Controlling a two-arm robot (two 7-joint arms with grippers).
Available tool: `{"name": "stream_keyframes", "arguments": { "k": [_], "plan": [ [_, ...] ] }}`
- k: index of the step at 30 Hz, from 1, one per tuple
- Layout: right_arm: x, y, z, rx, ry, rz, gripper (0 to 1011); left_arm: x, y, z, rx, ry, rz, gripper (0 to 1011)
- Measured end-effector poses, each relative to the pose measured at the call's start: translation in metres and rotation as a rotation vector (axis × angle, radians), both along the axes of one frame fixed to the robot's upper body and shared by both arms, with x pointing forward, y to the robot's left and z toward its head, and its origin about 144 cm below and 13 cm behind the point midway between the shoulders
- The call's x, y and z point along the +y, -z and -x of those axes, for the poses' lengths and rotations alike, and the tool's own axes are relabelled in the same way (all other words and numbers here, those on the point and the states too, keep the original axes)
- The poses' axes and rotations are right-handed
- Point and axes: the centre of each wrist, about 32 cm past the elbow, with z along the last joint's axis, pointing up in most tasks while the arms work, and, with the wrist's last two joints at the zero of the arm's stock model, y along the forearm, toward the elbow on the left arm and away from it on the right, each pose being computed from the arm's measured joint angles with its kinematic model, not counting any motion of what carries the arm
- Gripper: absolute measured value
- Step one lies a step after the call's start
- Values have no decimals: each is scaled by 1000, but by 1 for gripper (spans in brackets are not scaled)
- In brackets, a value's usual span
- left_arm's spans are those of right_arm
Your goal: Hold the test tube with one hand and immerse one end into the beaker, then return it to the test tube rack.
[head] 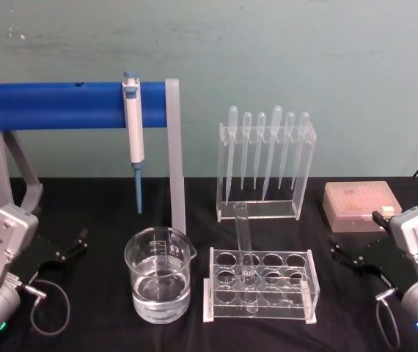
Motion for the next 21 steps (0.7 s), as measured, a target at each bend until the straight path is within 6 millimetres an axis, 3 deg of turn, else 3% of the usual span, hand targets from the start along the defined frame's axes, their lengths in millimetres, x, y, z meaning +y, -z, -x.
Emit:
{"name": "stream_keyframes", "arguments": {
  "k": [21],
  "plan": [
    [0,0,0,0,0,0,1002,0,0,0,0,0,0,1000]
  ]
}}
